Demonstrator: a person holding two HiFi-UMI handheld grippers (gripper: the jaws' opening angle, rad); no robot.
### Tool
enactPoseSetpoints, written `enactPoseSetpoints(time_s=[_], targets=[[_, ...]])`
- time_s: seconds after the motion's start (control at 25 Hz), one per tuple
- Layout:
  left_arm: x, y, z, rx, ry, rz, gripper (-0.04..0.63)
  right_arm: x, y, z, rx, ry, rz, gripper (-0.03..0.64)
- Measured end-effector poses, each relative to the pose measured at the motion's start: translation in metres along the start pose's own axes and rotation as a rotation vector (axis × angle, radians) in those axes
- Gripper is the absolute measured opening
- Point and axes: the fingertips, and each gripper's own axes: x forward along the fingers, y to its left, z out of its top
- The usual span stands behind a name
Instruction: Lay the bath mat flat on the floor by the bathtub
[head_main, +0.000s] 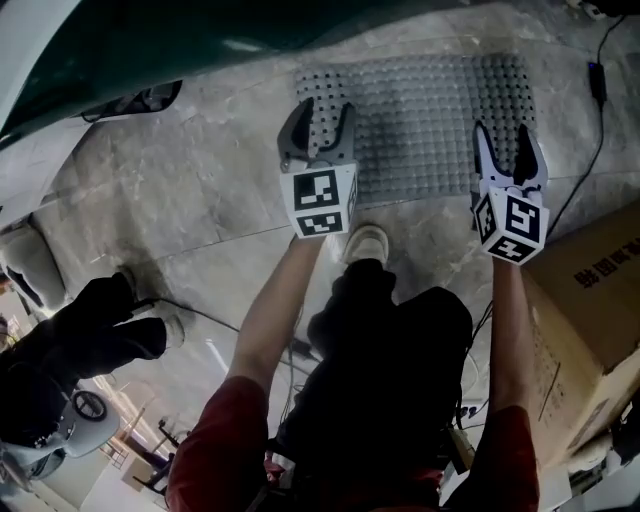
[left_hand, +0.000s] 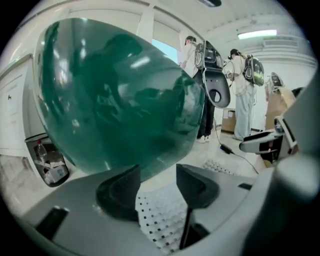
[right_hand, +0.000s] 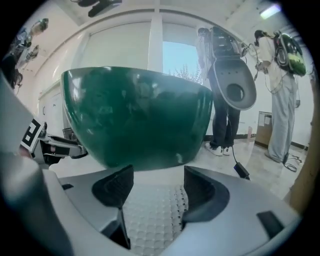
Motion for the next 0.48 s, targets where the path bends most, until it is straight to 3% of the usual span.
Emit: enactPoseSetpoints(time_s=[0.24,0.48], targets=[[-0.047,-0.013,0.098,0.069,-0.097,-0.036,0.219,-0.043,0.02,0.085,-0.006,-0.054,0.022,0.305],[-0.107,-0.031,0.195,0.078,-0.147,-0.047,0.219,-0.1,0.031,0.181,0.017,-0.101,0.046,0.306]])
